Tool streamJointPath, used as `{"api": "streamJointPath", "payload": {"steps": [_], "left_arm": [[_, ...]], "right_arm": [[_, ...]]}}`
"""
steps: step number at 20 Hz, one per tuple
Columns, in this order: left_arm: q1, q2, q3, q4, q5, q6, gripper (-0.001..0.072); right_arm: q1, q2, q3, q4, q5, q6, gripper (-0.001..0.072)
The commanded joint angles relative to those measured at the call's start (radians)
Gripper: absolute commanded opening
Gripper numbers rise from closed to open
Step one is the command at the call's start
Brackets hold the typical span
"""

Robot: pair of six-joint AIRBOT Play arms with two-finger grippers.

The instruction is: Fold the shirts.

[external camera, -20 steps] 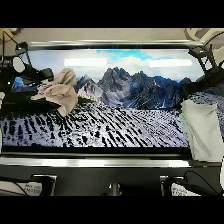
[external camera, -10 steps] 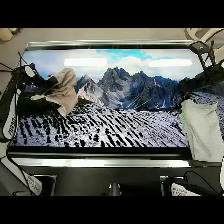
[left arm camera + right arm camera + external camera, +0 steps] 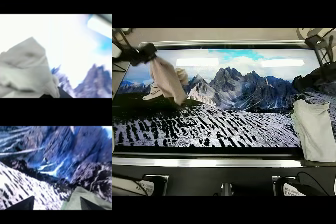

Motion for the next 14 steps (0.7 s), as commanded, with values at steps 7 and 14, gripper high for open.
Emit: {"api": "streamJointPath", "payload": {"steps": [7, 14], "left_arm": [[-0.317, 0.568, 0.027, -0.016, 0.057, 0.136, 0.0024], [-0.604, 0.436, -0.185, -0.017, 0.062, 0.135, 0.0024]], "right_arm": [[0.001, 0.44, 0.001, 0.045, -0.132, 0.001, 0.0628], [0.001, 0.62, 0.001, 0.002, -0.063, 0.002, 0.0628]]}}
